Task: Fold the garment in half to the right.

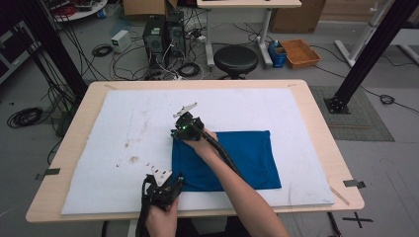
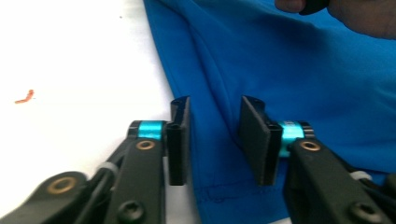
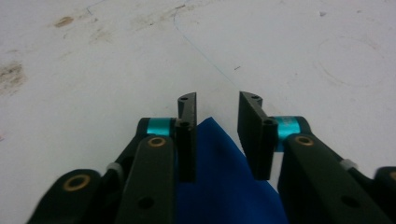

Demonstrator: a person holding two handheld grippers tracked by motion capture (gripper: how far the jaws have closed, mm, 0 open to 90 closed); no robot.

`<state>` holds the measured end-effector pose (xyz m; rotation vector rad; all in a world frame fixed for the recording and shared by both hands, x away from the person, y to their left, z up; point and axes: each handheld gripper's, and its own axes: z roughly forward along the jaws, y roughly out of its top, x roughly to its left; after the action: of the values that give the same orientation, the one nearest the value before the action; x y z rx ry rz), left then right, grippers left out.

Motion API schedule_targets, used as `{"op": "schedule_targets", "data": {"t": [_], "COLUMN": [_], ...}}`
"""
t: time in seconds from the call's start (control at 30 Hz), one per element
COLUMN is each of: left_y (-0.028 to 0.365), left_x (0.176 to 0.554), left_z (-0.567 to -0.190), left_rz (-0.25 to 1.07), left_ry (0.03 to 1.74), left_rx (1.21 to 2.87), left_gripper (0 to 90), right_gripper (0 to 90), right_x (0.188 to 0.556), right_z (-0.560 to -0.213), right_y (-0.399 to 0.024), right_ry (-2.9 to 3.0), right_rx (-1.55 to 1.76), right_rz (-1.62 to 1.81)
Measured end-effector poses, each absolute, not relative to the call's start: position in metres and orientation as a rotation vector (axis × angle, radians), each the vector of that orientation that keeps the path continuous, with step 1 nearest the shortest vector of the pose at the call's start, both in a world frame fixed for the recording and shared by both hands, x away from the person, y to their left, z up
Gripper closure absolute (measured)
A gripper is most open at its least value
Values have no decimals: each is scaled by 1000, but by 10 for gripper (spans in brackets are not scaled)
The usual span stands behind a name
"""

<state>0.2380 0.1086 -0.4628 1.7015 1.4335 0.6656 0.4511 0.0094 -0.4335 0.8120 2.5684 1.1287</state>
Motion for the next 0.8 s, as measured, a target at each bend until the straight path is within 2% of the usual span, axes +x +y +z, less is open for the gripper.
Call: {"op": "schedule_targets", "data": {"t": [0.07,0.1,0.17,0.23,0.33,0.53,0.8], "left_y": [108,107,103,101,103,111,102], "left_x": [238,238,237,235,235,235,229], "left_z": [-463,-463,-463,-465,-466,-461,-425], "left_rz": [664,660,669,698,682,580,529], "left_ry": [1427,1414,1398,1399,1400,1412,1245], "left_rx": [1704,1710,1720,1704,1686,1658,1628], "left_gripper": [695,782,833,840,843,857,878], "right_gripper": [726,729,736,746,873,887,886], "right_x": [452,454,457,458,458,454,453], "right_z": [-435,-436,-442,-445,-444,-434,-382], "right_y": [10,10,13,15,16,13,-34], "right_ry": [2563,2561,2579,2600,2611,2584,2560], "right_rx": [812,826,855,839,810,802,779], "right_rz": [1127,1131,1113,1097,1093,1099,1249]}}
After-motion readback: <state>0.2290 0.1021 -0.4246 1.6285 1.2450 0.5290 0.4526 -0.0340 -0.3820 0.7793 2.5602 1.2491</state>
